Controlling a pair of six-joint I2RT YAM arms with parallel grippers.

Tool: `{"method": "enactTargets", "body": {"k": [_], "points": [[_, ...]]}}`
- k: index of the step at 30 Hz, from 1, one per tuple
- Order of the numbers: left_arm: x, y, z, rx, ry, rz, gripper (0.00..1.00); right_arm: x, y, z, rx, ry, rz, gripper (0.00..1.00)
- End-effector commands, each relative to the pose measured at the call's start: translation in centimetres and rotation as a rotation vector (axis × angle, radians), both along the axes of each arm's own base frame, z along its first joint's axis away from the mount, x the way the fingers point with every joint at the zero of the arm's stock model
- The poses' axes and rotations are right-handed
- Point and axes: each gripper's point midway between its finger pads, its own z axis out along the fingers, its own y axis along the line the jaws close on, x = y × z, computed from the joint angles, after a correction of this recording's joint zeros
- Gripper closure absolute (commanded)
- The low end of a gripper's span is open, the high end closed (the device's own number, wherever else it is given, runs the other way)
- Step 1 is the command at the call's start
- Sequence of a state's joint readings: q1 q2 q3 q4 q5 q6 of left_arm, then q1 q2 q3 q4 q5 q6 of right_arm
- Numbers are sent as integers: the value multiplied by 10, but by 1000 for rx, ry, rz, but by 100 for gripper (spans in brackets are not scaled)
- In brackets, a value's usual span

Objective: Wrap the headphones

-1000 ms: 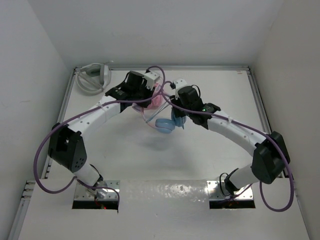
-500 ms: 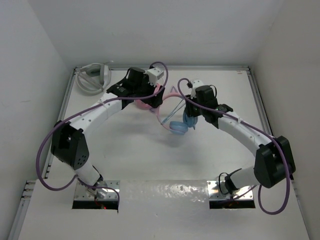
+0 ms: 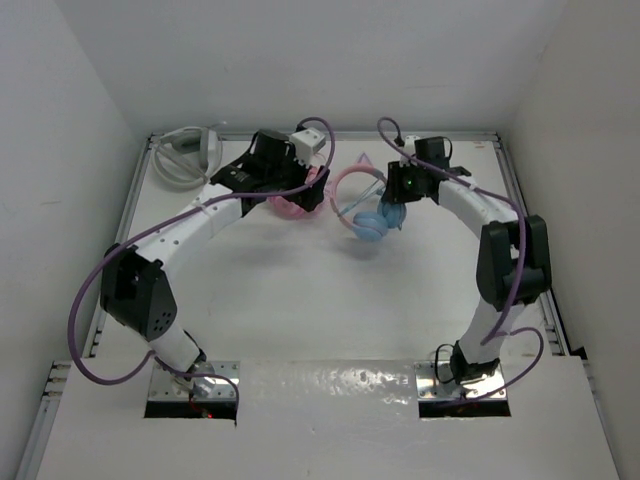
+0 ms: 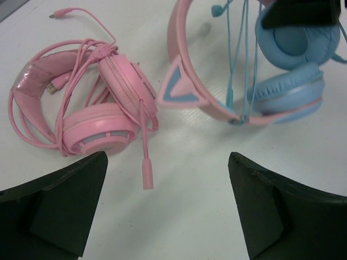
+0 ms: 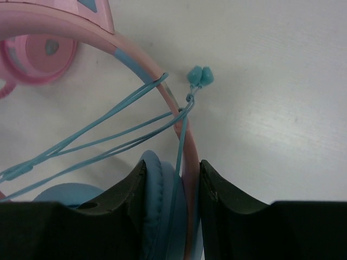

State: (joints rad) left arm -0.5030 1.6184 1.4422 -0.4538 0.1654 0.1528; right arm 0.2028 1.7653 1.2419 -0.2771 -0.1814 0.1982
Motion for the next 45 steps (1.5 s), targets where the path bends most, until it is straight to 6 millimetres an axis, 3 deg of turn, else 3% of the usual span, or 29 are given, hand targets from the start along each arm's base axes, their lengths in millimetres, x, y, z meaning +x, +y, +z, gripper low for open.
{"method": "enactTargets", "body": {"k": [1, 3, 4, 12, 18, 20, 22, 23, 28, 37, 42, 45], "points": [[8, 6, 39, -31, -98, 25, 9, 41, 15, 46, 135, -90, 70, 100], [11, 9, 37, -32, -93, 32, 9, 45, 18, 31, 141, -31, 87, 100], [12, 9, 34, -30, -87, 34, 9, 54, 21, 41, 153, -49, 97, 100], [21, 13, 22, -30, -55, 40, 9, 66, 36, 42, 238, -42, 99, 100], [27, 12, 11, -37, -14, 34, 9, 75, 41, 31, 267, -10, 99, 100], [28, 12, 7, -32, -7, 33, 9, 80, 31, 10, 252, 41, 63, 100], [30, 13, 4, -27, -2, 34, 9, 90, 21, 3, 250, 67, 28, 100], [30, 13, 3, -27, -2, 34, 9, 92, 16, -14, 241, 102, 9, 100], [32, 16, 0, -21, 5, 42, 9, 109, -11, -40, 141, 138, -85, 100], [37, 20, -4, -20, 18, 50, 9, 119, -66, -54, 26, 130, -315, 100], [39, 19, -8, -25, 35, 44, 9, 123, -81, -62, -50, 128, -357, 100], [39, 19, -9, -24, 36, 45, 9, 123, -77, -56, -39, 117, -328, 100]]}}
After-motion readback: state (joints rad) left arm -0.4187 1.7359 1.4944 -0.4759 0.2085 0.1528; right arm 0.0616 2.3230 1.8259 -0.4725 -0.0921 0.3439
